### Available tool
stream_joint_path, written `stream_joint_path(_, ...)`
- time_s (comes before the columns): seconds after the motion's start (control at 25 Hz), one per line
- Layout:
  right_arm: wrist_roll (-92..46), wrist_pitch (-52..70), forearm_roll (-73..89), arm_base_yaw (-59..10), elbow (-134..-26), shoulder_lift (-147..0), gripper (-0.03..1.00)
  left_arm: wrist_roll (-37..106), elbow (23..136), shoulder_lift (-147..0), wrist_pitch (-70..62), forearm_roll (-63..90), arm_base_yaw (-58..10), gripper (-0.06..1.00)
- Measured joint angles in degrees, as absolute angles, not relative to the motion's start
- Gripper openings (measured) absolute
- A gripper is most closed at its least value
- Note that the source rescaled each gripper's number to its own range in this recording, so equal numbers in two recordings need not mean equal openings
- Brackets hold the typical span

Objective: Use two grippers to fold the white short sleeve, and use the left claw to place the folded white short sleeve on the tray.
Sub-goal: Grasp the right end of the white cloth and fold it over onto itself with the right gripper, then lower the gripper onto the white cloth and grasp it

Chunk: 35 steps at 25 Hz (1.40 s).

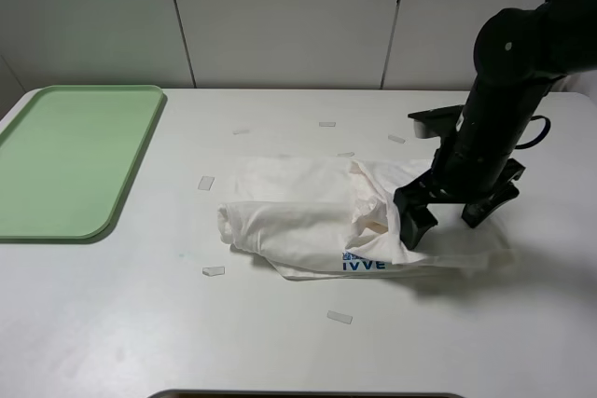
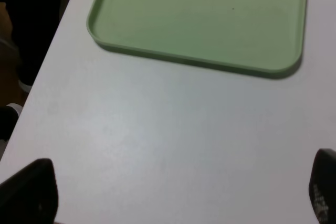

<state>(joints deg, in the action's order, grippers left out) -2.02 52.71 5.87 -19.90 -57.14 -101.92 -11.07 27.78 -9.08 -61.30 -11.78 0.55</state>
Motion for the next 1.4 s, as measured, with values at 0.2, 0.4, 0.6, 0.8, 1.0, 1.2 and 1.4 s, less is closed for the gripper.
stream_joint_path(0.2,-0.5,47.2,6.0,-24.2,-54.8,-101.9,1.0,-11.1,27.8,-9.1,-61.3,-11.8,0.6,0.94)
stream_joint_path(0.4,-0.3,48.0,4.9,-24.5,-54.8,-101.0,1.0,-11.1,27.8,-9.1,-61.3,-11.8,0.6,0.94)
stream_joint_path(0.6,-0.3,50.3,4.4,-24.6,-54.7,-95.4,1.0,-11.1,27.8,-9.1,-61.3,-11.8,0.6,0.94)
stream_joint_path(0.8,0.0,54.6,4.1,-24.6,-54.7,-83.8,1.0,-11.1,27.8,-9.1,-61.3,-11.8,0.6,0.94)
stream_joint_path(1.0,1.0,60.1,4.1,-24.6,-54.7,-72.1,1.0,-11.1,27.8,-9.1,-61.3,-11.8,0.6,0.94)
stream_joint_path(1.2,2.1,63.0,4.1,-24.6,-54.7,-64.5,1.0,-11.1,27.8,-9.1,-61.3,-11.8,0.6,0.94)
stream_joint_path(1.4,2.5,66.6,4.1,-24.6,-54.7,-55.2,1.0,-11.1,27.8,-9.1,-61.3,-11.8,0.6,0.94)
